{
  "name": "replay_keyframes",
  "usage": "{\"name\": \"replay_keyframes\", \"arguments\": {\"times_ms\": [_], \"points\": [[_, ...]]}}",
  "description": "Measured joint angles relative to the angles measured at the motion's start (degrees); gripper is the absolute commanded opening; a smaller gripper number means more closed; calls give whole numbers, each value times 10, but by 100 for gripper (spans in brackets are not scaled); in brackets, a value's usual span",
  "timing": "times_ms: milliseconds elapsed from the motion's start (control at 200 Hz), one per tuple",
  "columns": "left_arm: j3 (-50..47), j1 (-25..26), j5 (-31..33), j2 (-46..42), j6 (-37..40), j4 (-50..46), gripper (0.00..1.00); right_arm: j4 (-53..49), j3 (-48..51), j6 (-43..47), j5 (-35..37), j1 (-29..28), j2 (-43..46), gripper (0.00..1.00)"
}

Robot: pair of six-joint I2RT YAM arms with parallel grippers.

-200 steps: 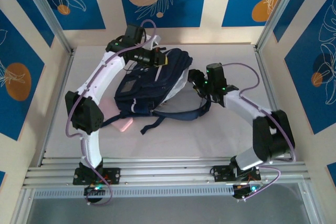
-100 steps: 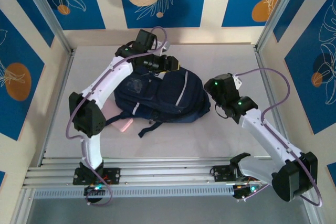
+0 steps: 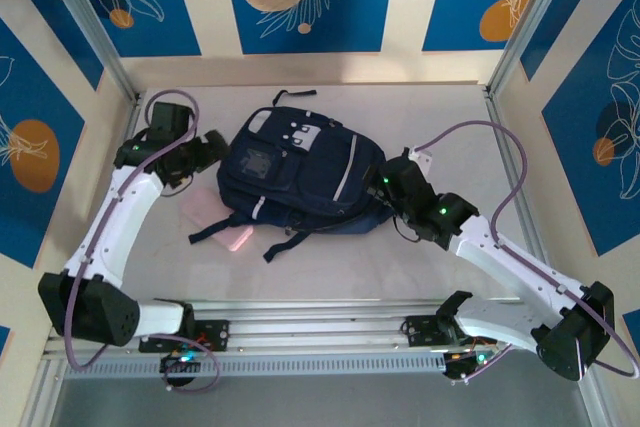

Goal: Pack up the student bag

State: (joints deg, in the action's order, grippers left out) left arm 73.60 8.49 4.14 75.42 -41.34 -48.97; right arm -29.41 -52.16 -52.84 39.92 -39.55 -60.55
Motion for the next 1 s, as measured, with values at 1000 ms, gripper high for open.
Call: {"name": "replay_keyframes", "arguments": {"times_ms": [1000], "points": [[-90,-103,-26,275,-100,89,100,44,72,-1,-44,25,27,74]]}}
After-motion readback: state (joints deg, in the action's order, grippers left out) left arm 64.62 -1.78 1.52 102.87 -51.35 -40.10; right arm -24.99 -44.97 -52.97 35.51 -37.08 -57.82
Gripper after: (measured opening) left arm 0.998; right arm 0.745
